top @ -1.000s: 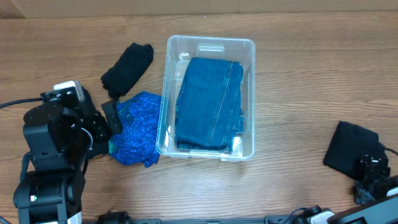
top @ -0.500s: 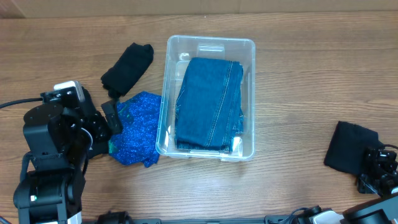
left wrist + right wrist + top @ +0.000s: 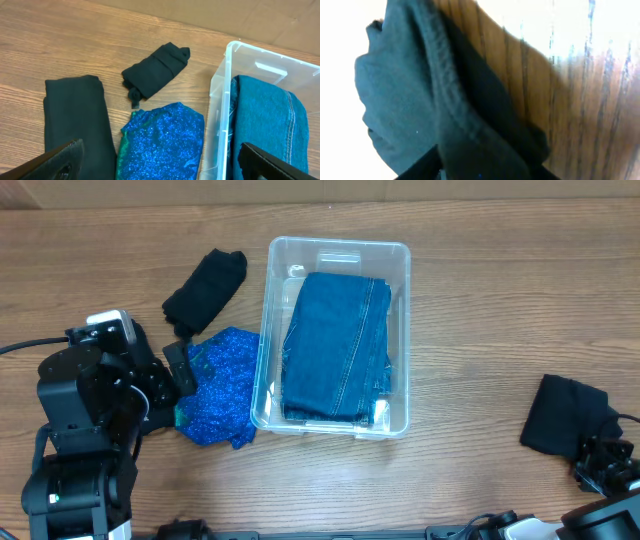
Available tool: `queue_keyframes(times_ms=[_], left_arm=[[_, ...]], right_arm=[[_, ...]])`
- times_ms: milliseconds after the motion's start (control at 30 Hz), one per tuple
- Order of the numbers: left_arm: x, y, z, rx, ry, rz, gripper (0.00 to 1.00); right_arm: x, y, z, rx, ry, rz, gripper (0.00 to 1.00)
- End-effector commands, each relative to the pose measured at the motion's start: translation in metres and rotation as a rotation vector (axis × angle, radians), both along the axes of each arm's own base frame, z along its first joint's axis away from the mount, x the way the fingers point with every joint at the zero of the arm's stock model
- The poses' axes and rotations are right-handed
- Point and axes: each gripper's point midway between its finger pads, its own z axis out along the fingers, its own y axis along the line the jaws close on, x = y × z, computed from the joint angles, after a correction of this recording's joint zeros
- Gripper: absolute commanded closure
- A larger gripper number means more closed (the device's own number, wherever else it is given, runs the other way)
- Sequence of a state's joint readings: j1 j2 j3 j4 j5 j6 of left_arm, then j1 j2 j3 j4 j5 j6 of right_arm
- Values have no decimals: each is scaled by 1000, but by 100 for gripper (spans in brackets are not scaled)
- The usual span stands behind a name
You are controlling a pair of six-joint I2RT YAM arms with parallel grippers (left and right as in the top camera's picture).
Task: Pack container
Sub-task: 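Grasp the black cloth on the right with the right gripper, then carry the black cloth with the right gripper into the bin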
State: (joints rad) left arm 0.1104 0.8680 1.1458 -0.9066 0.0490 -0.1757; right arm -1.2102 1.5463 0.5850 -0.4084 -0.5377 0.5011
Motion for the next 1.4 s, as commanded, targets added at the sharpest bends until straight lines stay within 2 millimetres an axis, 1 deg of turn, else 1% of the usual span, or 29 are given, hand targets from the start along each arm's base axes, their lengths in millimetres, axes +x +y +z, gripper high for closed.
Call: queue_keyframes(times_ms=[0,100,200,367,467,567,700,833,933,1000,1033,1100,1133,1200,1267,1333,1367], left_arm=[[0,-1,10,25,-26,-15,0],[0,-1,10,25,-26,-15,0],[0,-1,10,25,-26,-15,0],[0,-1,10,25,-26,-16,0],[0,-1,10,25,-26,-15,0],[0,-1,10,25,-26,-15,0],[0,-1,10,25,-26,-15,0],[0,-1,10,25,-26,-15,0],[0,-1,10,25,-26,-15,0],[0,-1,10,25,-26,-15,0],[0,-1,10,25,-27,-15,0],[0,-1,10,25,-27,-15,0],[0,-1,10,25,-26,-15,0],[0,-1,10,25,-26,-15,0],[0,-1,10,25,-26,-15,0],[0,-1,10,25,-26,-15,0],[0,-1,10,25,-26,-15,0]], right_arm=[[-40,57,-55,189,218,-8,66],[-34,57,-52,194,183,-3,74],[-23,55,-46,193,118,19,78],[0,48,-27,168,17,95,78],[15,43,-12,144,-13,148,78],[39,39,14,92,-48,240,79],[67,41,53,27,-90,348,85],[99,52,109,-64,-165,465,86],[121,71,160,-148,-233,581,87],[131,89,192,-200,-269,662,88],[135,99,207,-225,-288,705,88],[143,129,242,-278,-333,816,88],[146,143,255,-301,-354,870,88],[149,174,277,-327,-393,971,88],[150,207,294,-344,-439,1078,88],[149,248,305,-341,-494,1207,88],[147,265,307,-338,-522,1267,88]])
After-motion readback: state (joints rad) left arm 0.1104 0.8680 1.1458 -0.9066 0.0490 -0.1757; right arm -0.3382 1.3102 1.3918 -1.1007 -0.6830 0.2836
